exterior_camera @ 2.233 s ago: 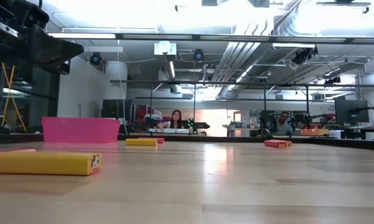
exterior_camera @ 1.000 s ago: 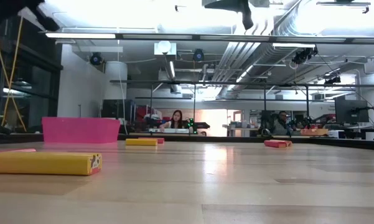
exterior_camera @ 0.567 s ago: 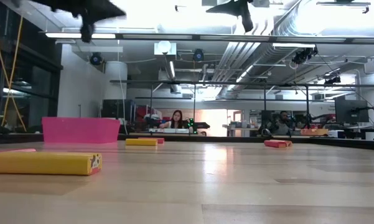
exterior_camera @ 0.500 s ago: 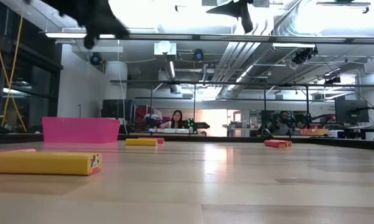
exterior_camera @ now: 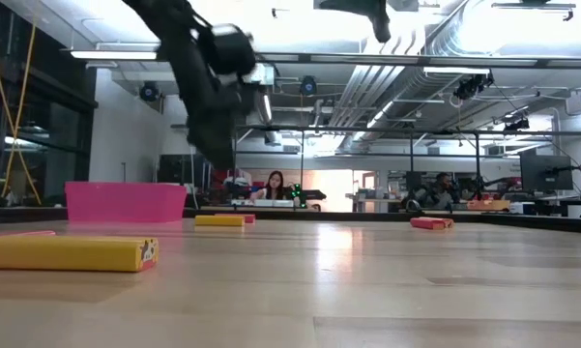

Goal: Sort blocks
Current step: Put the top left yellow block into the green bin

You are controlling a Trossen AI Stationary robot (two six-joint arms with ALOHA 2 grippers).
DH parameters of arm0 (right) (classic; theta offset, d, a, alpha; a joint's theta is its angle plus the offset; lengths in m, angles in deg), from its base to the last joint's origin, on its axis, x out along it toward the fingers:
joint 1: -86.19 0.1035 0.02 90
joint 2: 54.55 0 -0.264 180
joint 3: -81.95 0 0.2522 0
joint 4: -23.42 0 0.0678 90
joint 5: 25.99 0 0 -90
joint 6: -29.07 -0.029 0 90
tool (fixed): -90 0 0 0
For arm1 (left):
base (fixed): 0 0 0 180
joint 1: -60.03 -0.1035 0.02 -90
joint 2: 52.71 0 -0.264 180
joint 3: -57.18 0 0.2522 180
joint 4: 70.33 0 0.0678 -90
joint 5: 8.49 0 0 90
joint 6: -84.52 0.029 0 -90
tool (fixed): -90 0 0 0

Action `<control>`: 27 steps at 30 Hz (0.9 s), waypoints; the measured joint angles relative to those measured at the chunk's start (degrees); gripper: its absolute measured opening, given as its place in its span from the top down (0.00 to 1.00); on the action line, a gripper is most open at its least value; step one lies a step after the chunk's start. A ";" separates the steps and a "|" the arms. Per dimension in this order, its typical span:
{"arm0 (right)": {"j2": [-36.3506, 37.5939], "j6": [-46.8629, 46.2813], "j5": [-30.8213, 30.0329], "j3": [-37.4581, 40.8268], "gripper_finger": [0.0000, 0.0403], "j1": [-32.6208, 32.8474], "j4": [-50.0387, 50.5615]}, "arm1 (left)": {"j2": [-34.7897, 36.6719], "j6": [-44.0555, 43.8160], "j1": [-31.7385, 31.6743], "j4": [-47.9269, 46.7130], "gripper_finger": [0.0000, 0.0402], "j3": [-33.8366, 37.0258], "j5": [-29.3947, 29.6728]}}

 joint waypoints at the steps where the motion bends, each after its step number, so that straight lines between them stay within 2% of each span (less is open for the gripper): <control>1: 0.66 0.03 -0.01 0.00 0.57 0.00 -0.07 | -1.93 0.20 -0.27 -0.58 0.53 -0.97 0.19; 9: 5.24 0.04 -0.06 0.00 0.57 0.00 -0.05 | -12.34 4.65 -1.81 -3.45 0.53 -6.24 1.27; 19: 5.91 0.04 -0.85 0.00 0.57 0.00 -0.01 | -19.46 8.66 -1.83 -4.90 0.54 -6.70 3.13; 22: 5.88 0.05 -0.91 0.00 0.57 0.00 -0.01 | -20.30 9.86 -1.90 -6.50 0.65 -6.77 3.15; 25: 5.88 0.26 -0.91 0.00 0.57 0.00 -0.01 | -20.20 9.86 -1.94 -7.36 0.84 -6.80 3.09; 27: 5.88 0.66 -0.91 0.00 0.57 0.00 -0.01 | -19.46 8.63 -1.94 -8.52 0.86 -6.63 2.79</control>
